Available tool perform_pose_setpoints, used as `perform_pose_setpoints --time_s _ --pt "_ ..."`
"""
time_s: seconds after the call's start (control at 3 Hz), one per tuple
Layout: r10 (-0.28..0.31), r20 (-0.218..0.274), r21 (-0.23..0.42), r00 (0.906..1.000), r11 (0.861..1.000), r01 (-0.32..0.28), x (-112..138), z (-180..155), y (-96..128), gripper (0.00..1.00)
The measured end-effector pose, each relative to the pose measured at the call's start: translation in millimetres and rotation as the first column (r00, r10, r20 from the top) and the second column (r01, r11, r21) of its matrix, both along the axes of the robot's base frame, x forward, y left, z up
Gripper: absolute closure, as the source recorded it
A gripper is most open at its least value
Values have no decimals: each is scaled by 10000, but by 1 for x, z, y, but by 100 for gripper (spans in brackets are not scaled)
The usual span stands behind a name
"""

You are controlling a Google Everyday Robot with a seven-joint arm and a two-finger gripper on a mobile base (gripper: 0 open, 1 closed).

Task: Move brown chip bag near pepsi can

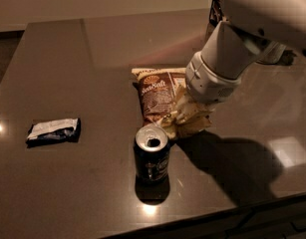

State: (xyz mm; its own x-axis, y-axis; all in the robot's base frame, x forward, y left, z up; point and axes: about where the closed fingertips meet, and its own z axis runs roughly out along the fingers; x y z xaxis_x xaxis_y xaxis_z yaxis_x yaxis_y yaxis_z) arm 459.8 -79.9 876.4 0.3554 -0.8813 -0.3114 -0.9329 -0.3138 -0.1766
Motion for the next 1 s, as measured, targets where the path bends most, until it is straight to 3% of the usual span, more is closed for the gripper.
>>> perform_pose_setpoints --time_s 0.67,1.0 --pt "25 49 -5 10000 10000 -25 0 1 2 12" --pt "36 65 -10 10000 10000 -36 -1 1 3 0"
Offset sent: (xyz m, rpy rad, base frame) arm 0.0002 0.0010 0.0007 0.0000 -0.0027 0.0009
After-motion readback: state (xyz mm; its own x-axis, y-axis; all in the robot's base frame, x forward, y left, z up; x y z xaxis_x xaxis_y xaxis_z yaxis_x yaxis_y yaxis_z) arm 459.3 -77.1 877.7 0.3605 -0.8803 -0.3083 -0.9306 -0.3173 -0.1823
